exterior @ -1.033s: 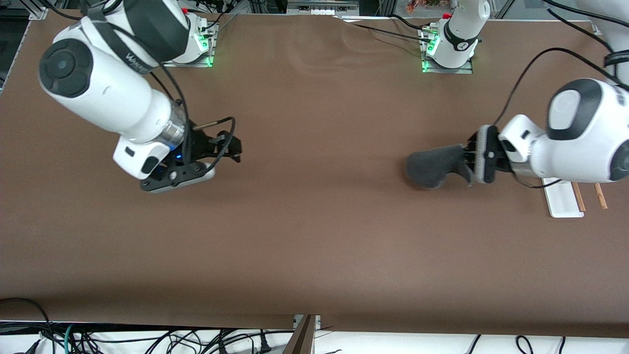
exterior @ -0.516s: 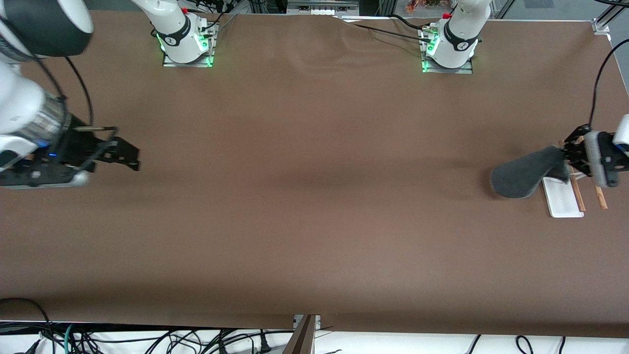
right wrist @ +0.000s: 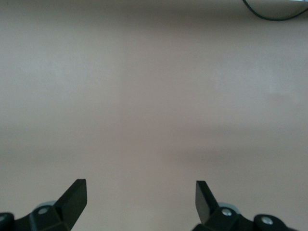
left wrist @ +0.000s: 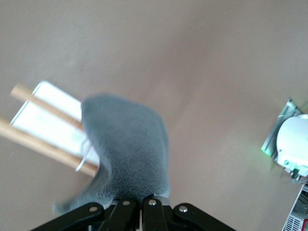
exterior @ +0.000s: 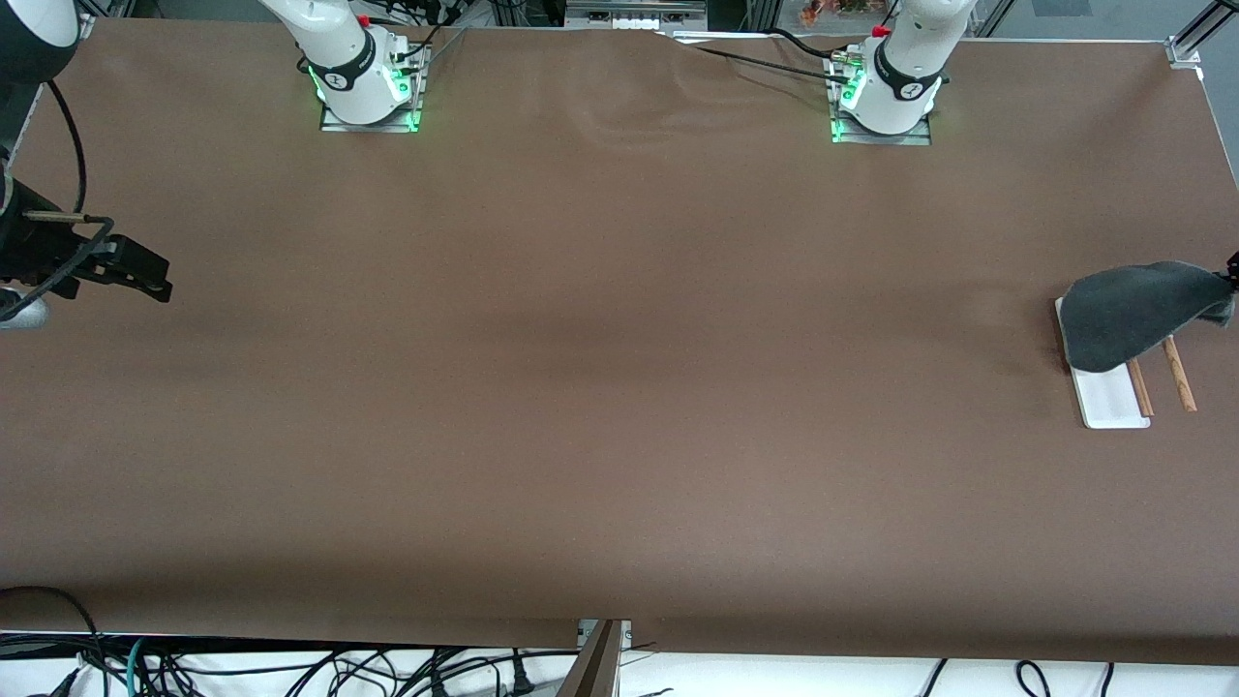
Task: Pass towel and hang on rack
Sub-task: 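Carry the towel with the left gripper and drape it over the rack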
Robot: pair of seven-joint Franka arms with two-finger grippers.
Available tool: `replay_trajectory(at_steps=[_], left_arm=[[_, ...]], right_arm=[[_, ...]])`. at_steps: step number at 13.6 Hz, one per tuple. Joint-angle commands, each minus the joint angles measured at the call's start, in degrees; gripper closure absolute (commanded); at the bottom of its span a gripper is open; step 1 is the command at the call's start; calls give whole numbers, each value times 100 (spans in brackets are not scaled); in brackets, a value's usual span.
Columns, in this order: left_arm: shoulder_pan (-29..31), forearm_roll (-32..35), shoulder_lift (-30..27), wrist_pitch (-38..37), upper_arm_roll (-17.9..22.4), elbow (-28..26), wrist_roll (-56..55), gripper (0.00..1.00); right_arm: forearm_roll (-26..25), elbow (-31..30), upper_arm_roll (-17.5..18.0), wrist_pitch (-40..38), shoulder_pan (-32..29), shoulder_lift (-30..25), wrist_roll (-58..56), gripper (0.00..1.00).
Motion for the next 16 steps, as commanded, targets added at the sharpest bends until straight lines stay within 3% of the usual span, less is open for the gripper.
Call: replay_trajectory(at_steps=[1,12,13,14,15,16], left_arm=[[176,440,457,150,-115,513,-17,100],[450,731,1195,1566,-45,443,-17,100],[450,731,1213,1575,-45,443,-17,67],[450,722,1231,1601,-36,443,-17,11],[458,714,1248,1601,-28,443,-8,0],[458,714,1249,1601,-27,443,-17,0]], right_arm=[[-41,-256,-27,-186,-43,-277,-369,0],[46,-906,-63,-468,54,-787,-484,0],[55,-906,-63,-459,54,-787,-475,0],[73,-906,-63,-459,54,-778,-414,0],[116,-906,-63,-459,54,-778,-257,0],[178,-906,-63,-459,54,-787,-159,0]])
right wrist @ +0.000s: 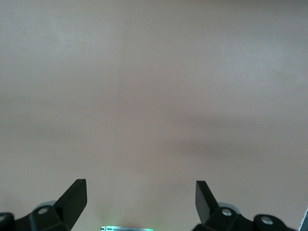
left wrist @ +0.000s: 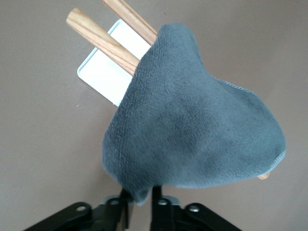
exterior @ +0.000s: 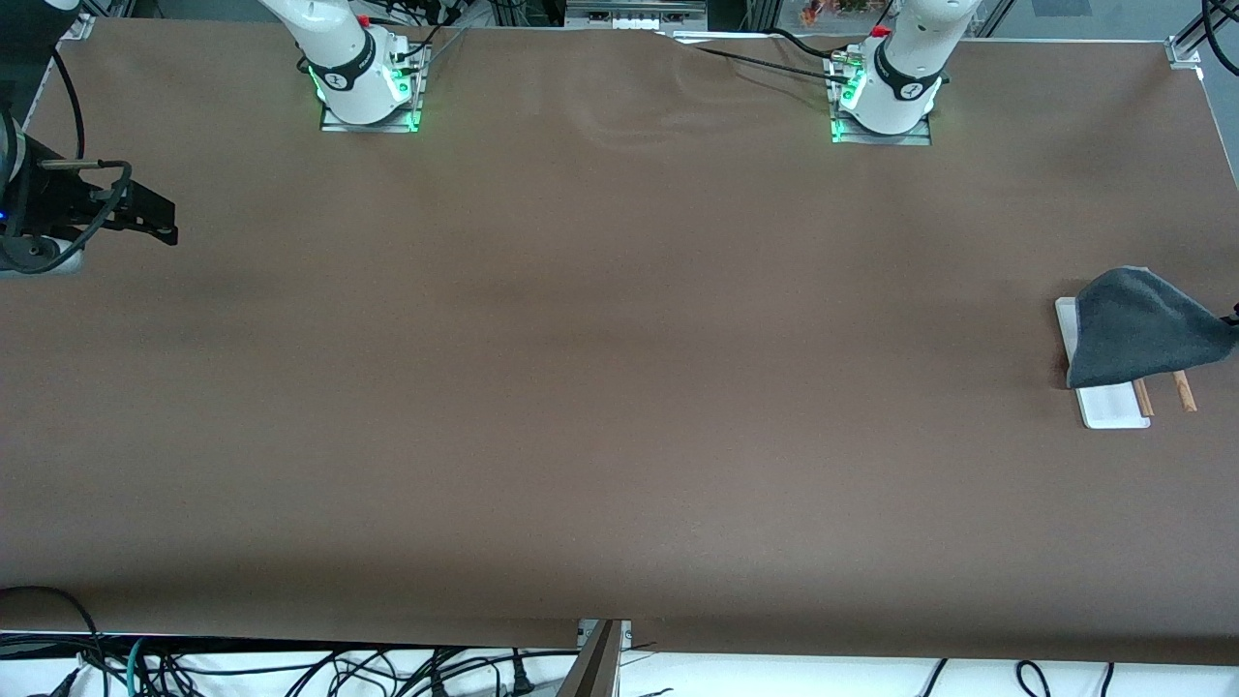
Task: Pass towel and hang on rack
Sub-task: 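Release the towel on the rack and hold the left gripper above it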
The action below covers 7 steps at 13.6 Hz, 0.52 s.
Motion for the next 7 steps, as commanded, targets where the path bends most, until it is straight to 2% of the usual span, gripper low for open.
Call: replay_trajectory(at_steps=[1,4,7], left_arm=[[9,152,85,-13,-37,171,-17,0],[0,143,-55,-39,-54,223,-43,0],[-70,169,-537,-83,-133,224,-60,0]], right_arm=[[131,-176,5,4,5,-192,148,0],[131,-133,-4,-40,5,-184,86,0],[122,-53,5,-32,14,-87,68,0]])
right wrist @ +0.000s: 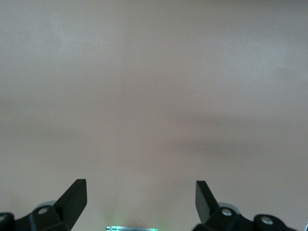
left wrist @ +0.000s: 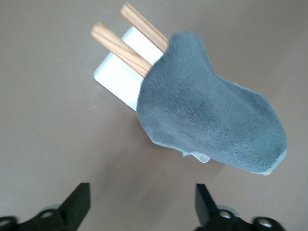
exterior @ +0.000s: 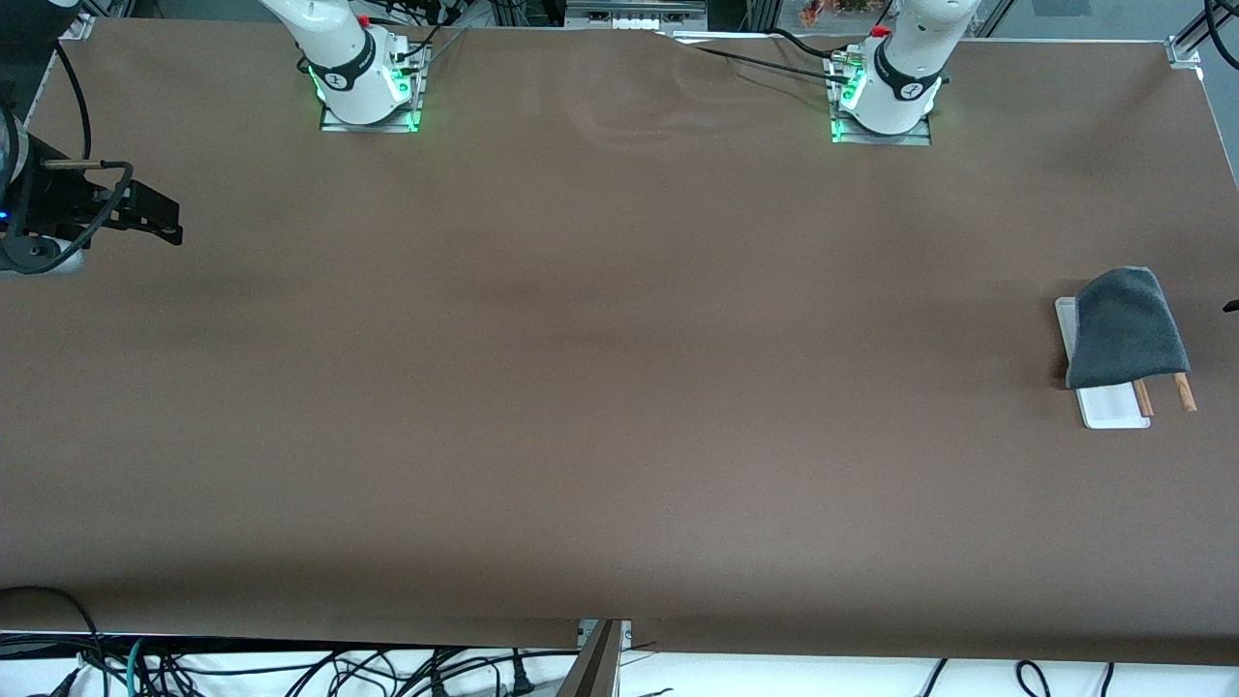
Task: Pass towel and hang on rack
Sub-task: 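Release the towel on the rack and hold the left gripper above it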
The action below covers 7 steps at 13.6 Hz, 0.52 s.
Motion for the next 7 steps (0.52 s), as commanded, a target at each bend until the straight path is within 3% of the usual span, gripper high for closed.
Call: replay_trajectory(at_steps=[1,4,7], left_arm=[[-154,169,-602,-221,-67,-3,-69,0],[-750,90,-1130,-835,-68,6,-235,0],[-1409,64,-1561,-1441,-76,6,-1278,0]], right_arm=[[75,-25,14,-16,13,-67,11,0],[75,-16,14,1,13,-31,20,0],[75,-7,14,19,39,-23,28,0]])
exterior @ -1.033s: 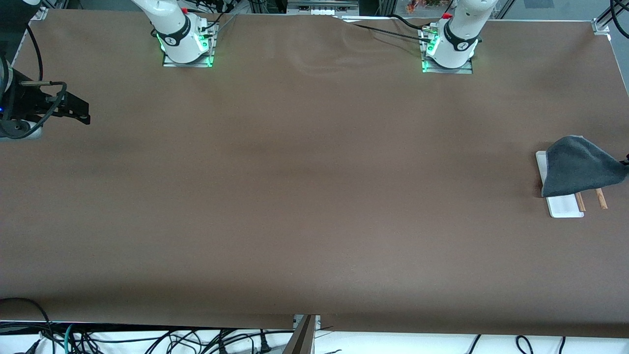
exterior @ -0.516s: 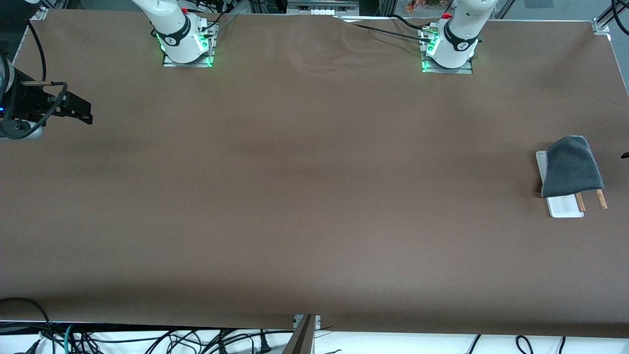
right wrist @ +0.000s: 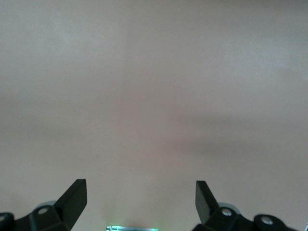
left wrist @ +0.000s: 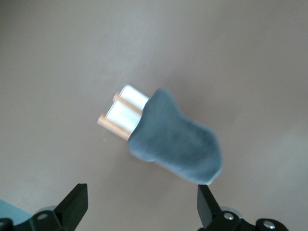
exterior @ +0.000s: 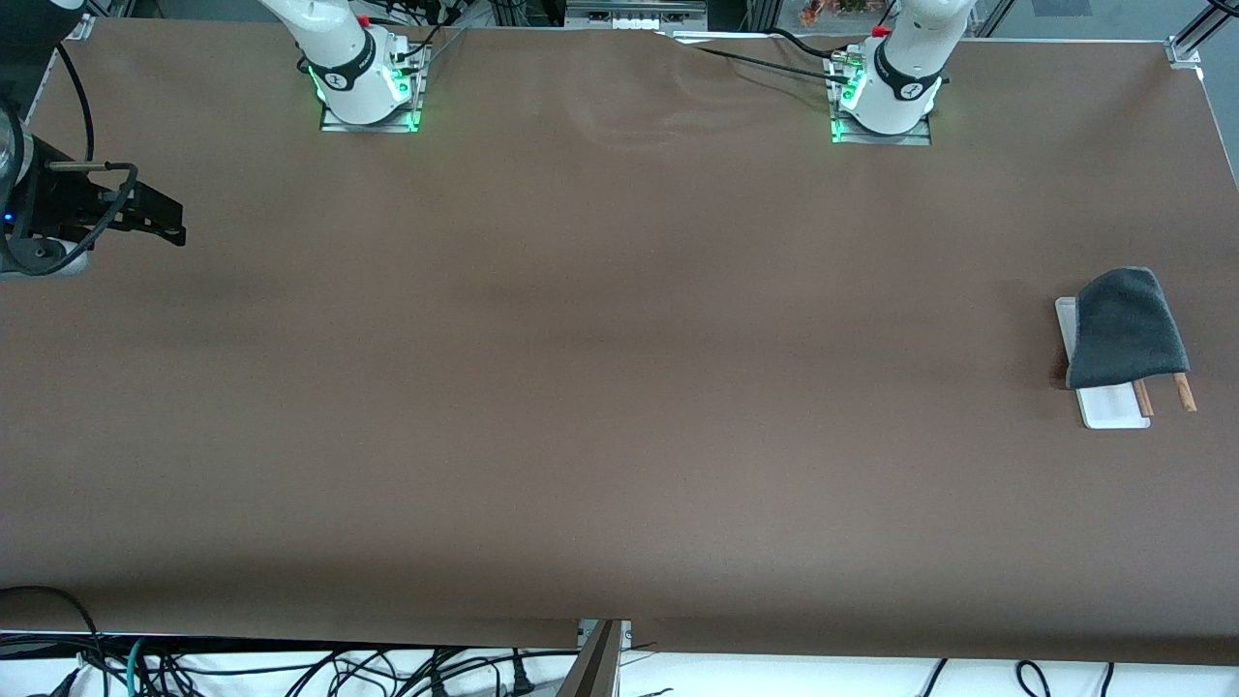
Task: Pass towel and hang on rack
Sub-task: 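Release the towel on the rack and hold the left gripper above it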
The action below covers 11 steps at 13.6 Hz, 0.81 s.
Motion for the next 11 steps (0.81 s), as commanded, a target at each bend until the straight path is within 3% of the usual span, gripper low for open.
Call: replay_trajectory(at_steps=[1,5,7,8,11], left_arm=[[-637,64,-396,-522,71,-80,-956,0],[-1430,-128,-739,-1094,-43,-80,-2476,0],[-1501,-322,-957,-1297,-332,-159,-3757,0],[-1832,-323,-1124,-1402,-307,-264,-4347,0],[-2887,-707,-1450,-1412,455,-414,-5894,0]], right_arm=[[73,-7,10,4,12,-39,29,0],[73,-7,10,4,83,-48,55,0],[73,-7,10,4,83,-39,72,0],[73,-7,10,4,83,-39,64,0],[73,-7,10,13,91,-48,55,0]])
